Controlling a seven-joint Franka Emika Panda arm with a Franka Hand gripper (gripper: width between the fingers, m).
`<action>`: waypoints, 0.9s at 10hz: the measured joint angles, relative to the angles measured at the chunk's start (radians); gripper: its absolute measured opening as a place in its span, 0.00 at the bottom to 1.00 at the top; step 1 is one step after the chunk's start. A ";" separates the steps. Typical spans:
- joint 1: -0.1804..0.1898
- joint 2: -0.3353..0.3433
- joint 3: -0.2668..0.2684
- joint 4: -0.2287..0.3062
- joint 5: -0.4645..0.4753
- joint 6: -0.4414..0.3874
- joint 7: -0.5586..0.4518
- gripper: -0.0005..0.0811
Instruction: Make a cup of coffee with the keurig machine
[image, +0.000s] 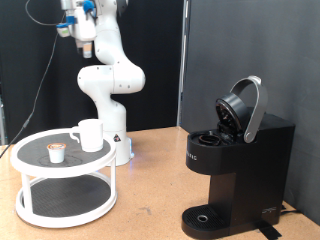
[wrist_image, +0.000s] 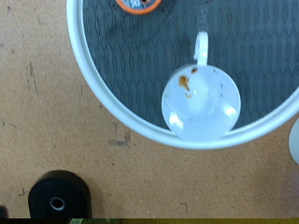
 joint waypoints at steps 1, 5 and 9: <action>-0.001 0.020 -0.014 0.009 -0.002 0.013 -0.006 0.91; -0.002 0.080 -0.047 0.038 -0.020 0.040 -0.049 0.91; -0.002 0.089 -0.059 0.046 -0.023 0.041 -0.066 0.91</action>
